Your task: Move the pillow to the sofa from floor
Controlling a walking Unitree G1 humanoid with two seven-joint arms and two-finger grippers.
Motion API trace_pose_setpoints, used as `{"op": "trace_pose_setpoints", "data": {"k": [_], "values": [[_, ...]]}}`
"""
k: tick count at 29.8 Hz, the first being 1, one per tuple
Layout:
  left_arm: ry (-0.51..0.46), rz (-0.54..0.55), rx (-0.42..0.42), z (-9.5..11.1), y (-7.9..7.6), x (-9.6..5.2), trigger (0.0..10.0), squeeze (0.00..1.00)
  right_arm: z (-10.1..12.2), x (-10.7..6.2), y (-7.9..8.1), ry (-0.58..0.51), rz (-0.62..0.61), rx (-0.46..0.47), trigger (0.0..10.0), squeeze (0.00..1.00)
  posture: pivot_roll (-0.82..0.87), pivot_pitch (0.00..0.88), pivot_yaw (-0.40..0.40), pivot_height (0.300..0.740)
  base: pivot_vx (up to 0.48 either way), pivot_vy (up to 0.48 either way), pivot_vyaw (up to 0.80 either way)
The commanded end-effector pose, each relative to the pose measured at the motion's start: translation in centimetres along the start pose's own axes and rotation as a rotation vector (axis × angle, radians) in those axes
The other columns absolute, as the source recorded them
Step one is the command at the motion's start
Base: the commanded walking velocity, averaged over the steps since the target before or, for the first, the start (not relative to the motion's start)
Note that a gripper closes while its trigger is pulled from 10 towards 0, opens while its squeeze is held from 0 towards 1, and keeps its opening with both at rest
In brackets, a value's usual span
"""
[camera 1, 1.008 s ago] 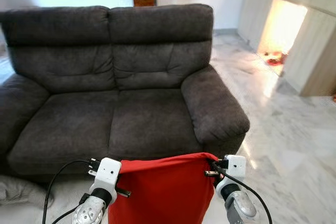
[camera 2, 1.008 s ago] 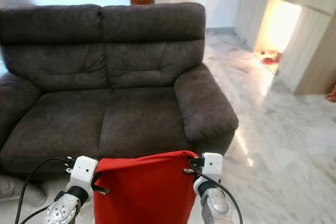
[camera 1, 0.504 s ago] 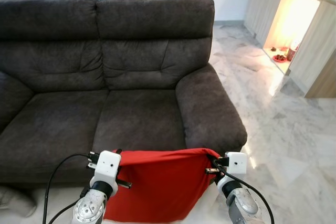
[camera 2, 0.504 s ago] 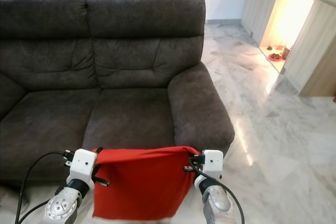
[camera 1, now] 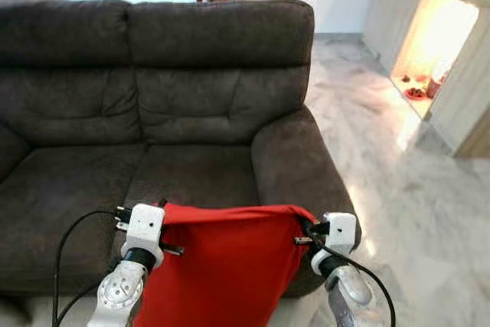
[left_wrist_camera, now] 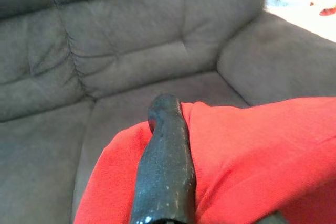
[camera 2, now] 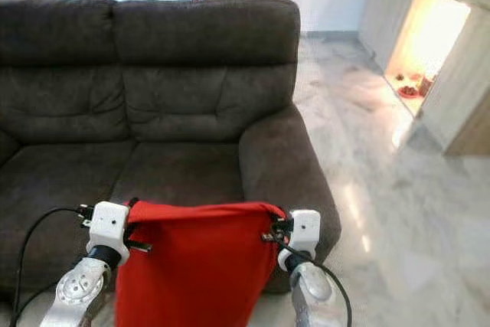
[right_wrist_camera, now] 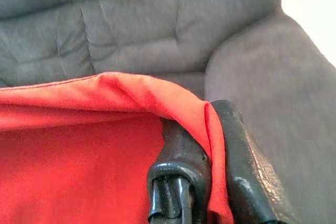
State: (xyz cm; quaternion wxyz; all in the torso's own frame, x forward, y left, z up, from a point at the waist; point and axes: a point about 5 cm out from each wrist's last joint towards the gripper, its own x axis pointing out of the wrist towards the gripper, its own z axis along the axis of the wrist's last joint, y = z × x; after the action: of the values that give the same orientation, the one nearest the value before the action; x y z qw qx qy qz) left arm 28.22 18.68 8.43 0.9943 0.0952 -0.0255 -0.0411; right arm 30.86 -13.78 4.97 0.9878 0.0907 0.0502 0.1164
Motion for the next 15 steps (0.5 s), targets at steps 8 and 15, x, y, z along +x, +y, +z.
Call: {"op": "trace_pose_setpoints", "data": {"k": [8,15], "values": [[-0.236,0.228,0.035,6.9,6.7,1.6,10.0,0.0,8.5,2.5,2.7,-0.317,0.128,-0.007,10.0,0.0,0.19,0.0,0.012,0.74,0.418,0.0,0.6],[-0.347,0.276,0.044,11.1,9.0,2.2,10.0,0.0,12.8,3.3,4.2,-0.431,0.17,0.005,10.0,0.0,0.19,0.0,0.014,0.74,0.431,0.0,0.23]]}}
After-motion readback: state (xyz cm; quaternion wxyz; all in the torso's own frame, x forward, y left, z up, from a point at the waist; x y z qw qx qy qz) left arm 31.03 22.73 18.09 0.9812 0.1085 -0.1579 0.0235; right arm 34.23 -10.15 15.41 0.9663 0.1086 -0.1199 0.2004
